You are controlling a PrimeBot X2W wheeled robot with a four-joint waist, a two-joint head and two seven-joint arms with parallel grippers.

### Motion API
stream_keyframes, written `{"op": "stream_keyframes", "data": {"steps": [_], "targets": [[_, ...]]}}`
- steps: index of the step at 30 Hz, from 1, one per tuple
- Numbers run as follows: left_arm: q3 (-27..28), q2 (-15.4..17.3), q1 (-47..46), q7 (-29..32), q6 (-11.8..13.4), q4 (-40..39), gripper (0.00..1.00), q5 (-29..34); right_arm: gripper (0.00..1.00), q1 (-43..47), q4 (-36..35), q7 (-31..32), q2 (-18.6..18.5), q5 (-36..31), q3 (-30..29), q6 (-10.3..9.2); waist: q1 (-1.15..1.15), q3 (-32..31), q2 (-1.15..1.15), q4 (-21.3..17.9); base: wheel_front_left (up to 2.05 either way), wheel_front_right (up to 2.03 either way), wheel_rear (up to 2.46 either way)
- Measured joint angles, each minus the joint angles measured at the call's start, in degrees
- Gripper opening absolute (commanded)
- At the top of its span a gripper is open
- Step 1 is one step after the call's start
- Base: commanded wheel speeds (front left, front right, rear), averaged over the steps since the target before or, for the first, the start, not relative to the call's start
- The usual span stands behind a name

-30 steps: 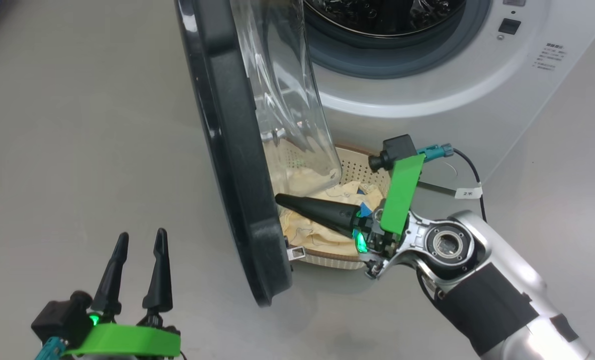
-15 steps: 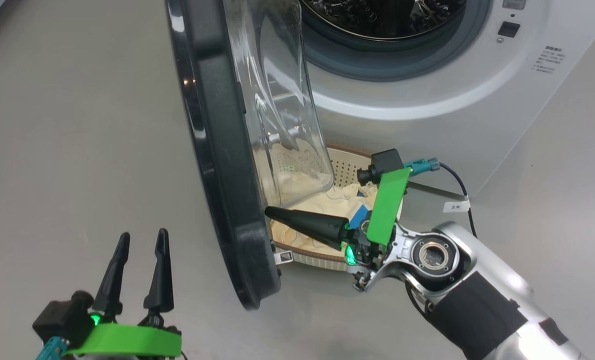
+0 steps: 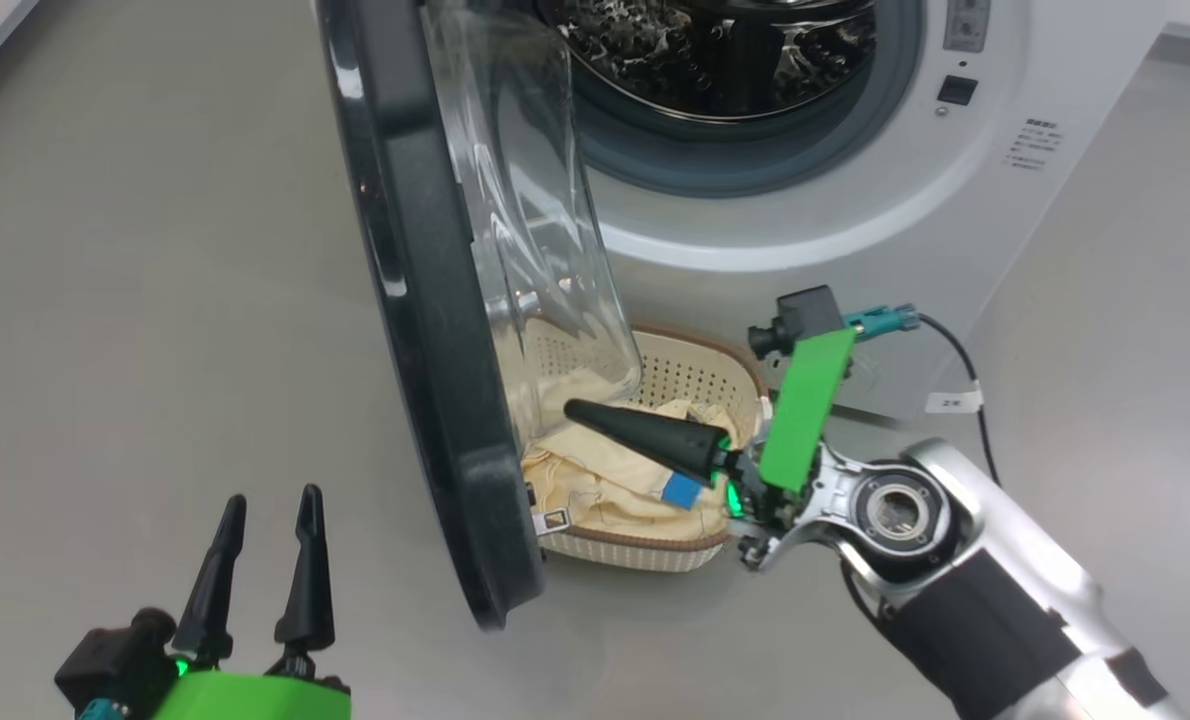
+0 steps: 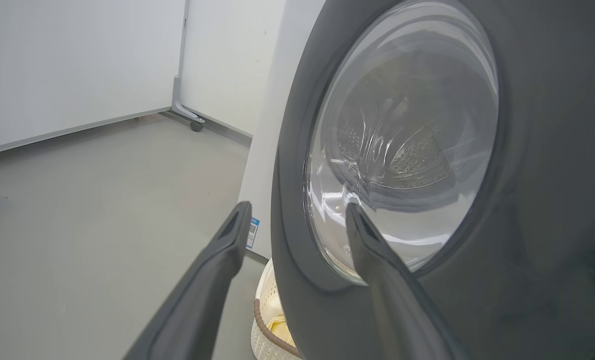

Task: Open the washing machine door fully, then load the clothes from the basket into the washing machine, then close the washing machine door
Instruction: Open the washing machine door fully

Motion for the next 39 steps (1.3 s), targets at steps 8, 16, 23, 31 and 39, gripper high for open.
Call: {"op": "stream_keyframes", "data": {"steps": [8,16,23,31,39], "targets": [[0.6,0.0,0.4,0.0,0.0,0.0,1.0,0.0,0.06,3.3,-8.0,-8.4,-7.0,-10.4,-2.8,0.0,0.0,-1.6,0.0,-1.6,0.0,0.0,0.0],[1.0,0.0,1.7,0.0,0.0,0.1,1.0,0.6,1.0,3.5,-4.7,-36.1,-18.2,-32.0,6.7,0.0,0.0,-2.5,0.0,-3.4,0.0,0.0,0.0],[2.0,0.0,2.6,0.0,-0.1,0.1,1.0,1.2,1.0,4.7,4.4,-46.3,-20.5,-39.9,7.8,0.0,0.0,-3.3,0.0,-5.0,0.0,0.0,0.0],[2.3,0.1,2.9,0.0,-0.1,0.1,1.0,1.6,1.0,13.2,2.1,-46.6,-18.3,-58.6,-13.4,0.01,0.0,-3.4,0.0,-6.2,0.0,0.0,0.0],[2.8,0.1,3.0,0.0,-0.1,0.0,1.0,1.6,1.0,24.7,-4.3,-46.6,-11.6,-70.2,-26.5,0.01,0.0,-3.5,0.0,-7.3,0.0,0.0,0.0]]}}
